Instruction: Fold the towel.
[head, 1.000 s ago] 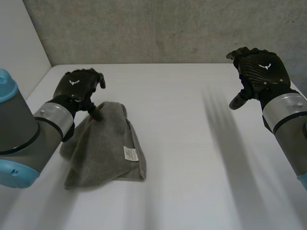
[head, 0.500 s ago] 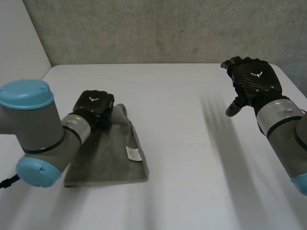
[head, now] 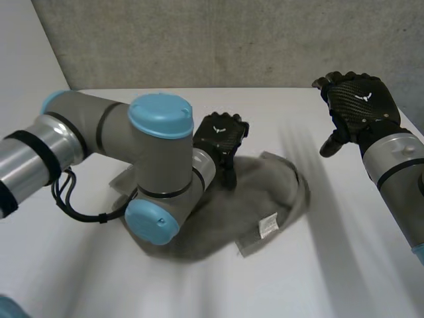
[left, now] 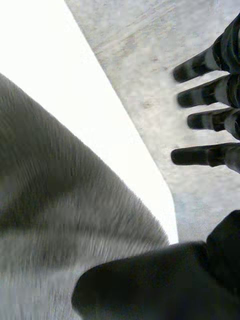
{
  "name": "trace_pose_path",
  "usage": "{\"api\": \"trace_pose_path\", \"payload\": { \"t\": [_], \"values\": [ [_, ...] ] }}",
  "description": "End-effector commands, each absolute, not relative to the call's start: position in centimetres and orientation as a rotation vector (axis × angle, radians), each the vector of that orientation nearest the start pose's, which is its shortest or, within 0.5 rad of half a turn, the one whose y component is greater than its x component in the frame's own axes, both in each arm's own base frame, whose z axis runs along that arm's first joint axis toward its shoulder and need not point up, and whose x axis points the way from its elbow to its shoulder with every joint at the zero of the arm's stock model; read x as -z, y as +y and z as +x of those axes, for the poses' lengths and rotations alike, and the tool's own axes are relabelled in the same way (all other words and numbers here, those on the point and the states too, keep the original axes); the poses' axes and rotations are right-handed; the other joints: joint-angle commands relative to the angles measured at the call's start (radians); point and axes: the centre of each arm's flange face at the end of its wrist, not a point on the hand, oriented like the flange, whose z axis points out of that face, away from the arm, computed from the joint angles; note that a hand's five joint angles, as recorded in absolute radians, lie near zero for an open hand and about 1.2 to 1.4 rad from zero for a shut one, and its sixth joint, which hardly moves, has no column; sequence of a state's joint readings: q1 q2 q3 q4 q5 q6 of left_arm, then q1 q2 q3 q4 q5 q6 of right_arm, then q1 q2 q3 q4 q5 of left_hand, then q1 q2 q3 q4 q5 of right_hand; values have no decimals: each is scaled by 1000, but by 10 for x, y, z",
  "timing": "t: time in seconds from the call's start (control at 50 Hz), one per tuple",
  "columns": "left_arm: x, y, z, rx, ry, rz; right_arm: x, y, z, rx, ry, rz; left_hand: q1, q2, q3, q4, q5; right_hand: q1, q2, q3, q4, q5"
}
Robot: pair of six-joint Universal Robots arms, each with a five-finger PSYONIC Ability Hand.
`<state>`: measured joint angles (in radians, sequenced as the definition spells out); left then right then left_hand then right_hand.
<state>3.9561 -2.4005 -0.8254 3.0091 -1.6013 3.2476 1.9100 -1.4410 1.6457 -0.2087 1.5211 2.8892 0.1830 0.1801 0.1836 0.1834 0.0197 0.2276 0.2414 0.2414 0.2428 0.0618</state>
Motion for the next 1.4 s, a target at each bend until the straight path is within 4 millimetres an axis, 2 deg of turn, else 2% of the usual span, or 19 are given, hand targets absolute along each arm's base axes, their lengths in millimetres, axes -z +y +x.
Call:
{"api": "trace_pose_path", "payload": {
  "t": [0.02, 0.04, 0.06, 0.08, 0.12, 0.14, 0.18, 0.2, 0.22, 0.24, 0.3, 0.34, 0.44, 0.56, 0.68, 0.78, 0.88, 1.12, 1.4],
  "values": [
    [-218, -250, -385, 2111, 2557, 1056, -258, -261, 241, 2175, 2049, -879, -2, 1, -2, -2, -13, -53, -67, -67, -68, -62],
    [-218, -250, -385, 2112, 2557, 1056, -258, -261, 241, 2175, 2048, -880, -2, 1, -2, -2, -13, -53, -67, -67, -68, -62],
    [-227, -252, -372, 2114, 2553, 1017, -256, -258, 243, 2164, 2045, -934, 1, 4, 1, 1, -10, -53, -67, -67, -68, -62],
    [-227, -252, -371, 2114, 2553, 1016, -256, -258, 243, 2164, 2045, -934, 1, 4, 1, 1, -10, -53, -67, -67, -68, -62],
    [-243, -253, -345, 2128, 2538, 946, -253, -247, 246, 2095, 2047, -1061, 13, 16, 12, 12, 2, -53, -67, -67, -68, -62],
    [-243, -253, -345, 2128, 2538, 946, -253, -247, 246, 2095, 2047, -1062, 13, 16, 12, 12, 2, -53, -67, -67, -68, -62],
    [-254, -248, -326, 2150, 2516, 901, -249, -229, 251, 1977, 2041, -1201, 39, 42, 39, 39, 28, -53, -67, -67, -68, -62],
    [-254, -248, -326, 2150, 2516, 901, -249, -229, 251, 1976, 2041, -1202, 39, 42, 39, 39, 28, -53, -67, -67, -68, -62],
    [-253, -241, -319, 2131, 2522, 905, -247, -216, 256, 1908, 2022, -1279, 71, 74, 71, 71, 60, -53, -67, -67, -68, -62],
    [-249, -233, -313, 2098, 2533, 933, -244, -203, 260, 1836, 2006, -1358, 130, 133, 129, 129, 119, -53, -67, -67, -68, -62],
    [-246, -222, -307, 2065, 2534, 980, -239, -191, 262, 1767, 1997, -1439, 180, 183, 180, 180, 169, -53, -67, -67, -68, -62],
    [-238, -201, -294, 1984, 2477, 1148, -231, -174, 262, 1663, 1997, -1581, 230, 233, 229, 230, 219, -53, -67, -67, -68, -62],
    [-210, -183, -266, 1780, 2342, 1387, -220, -162, 259, 1574, 1999, -1687, 274, 277, 274, 274, 263, 19, 5, 5, 4, 10],
    [-183, -174, -245, 1607, 2281, 1502, -205, -152, 261, 1501, 1996, -1714, 359, 362, 358, 359, 348, 74, 61, 61, 59, 66],
    [-173, -177, -242, 1614, 2286, 1487, -184, -154, 272, 1484, 1966, -1734, 377, 380, 376, 376, 366, 119, 105, 105, 103, 110],
    [-159, -198, -234, 1637, 2282, 1405, -161, -164, 281, 1530, 1940, -1734, 374, 377, 373, 374, 363, 154, 140, 140, 138, 145],
    [-146, -206, -236, 1625, 2287, 1414, -144, -167, 285, 1499, 1944, -1745, 368, 371, 368, 368, 357, 236, 222, 222, 221, 227],
    [-129, -218, -232, 1575, 2345, 1408, -129, -176, 291, 1490, 1948, -1746, 371, 374, 370, 371, 360, 380, 366, 366, 365, 371],
    [-114, -222, -235, 1536, 2382, 1437, -124, -196, 294, 1658, 1986, -1683, 377, 380, 376, 376, 366, 700, 686, 686, 684, 691]
  ]
}}
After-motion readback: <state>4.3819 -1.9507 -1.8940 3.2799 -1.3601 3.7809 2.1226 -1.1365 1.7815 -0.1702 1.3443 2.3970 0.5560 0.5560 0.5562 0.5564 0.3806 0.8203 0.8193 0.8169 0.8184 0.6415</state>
